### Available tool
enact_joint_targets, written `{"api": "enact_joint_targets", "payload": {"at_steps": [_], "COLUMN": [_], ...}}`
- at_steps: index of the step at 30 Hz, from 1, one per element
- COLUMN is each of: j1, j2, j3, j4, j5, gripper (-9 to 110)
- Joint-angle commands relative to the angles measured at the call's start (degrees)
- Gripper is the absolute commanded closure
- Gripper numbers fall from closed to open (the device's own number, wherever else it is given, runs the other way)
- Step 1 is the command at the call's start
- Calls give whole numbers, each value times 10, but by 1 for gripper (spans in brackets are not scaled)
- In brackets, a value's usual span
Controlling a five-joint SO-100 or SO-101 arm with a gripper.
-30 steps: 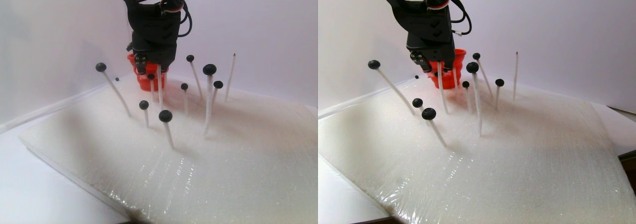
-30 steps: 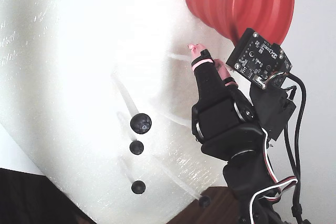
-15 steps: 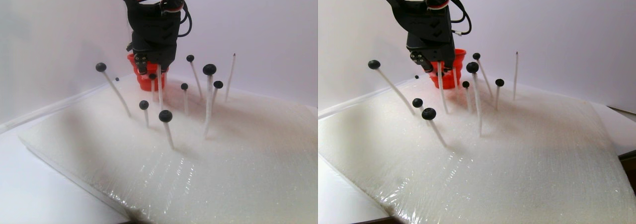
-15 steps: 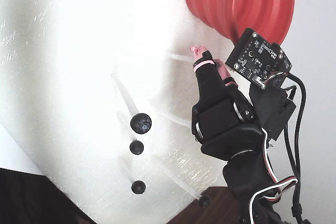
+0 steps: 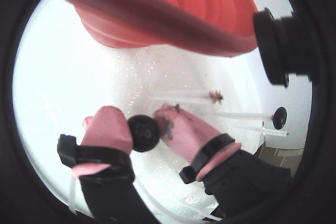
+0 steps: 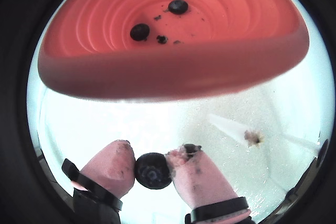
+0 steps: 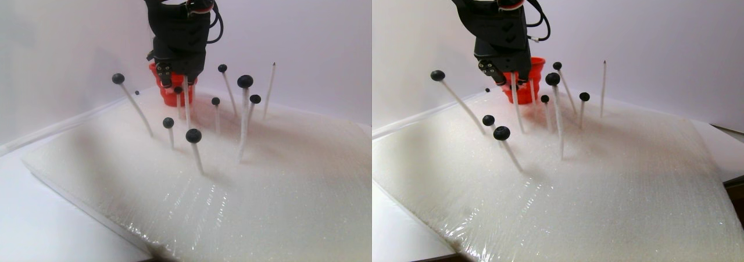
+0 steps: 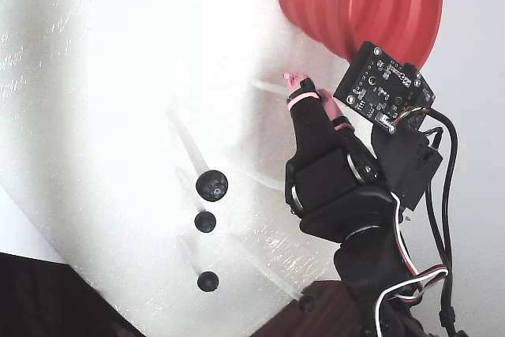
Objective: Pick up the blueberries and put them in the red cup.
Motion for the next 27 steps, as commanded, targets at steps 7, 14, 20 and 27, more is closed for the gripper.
{"api": "enact_joint_targets", "payload": {"at_steps": [7, 14, 20, 27], "j1": [-8, -7, -8, -6], "j2": [98, 123, 133, 150], "j3": [8, 22, 29, 35], "j4": [31, 47, 50, 65], "j5": [-3, -6, -10, -11], "gripper": [91, 91, 91, 91]}}
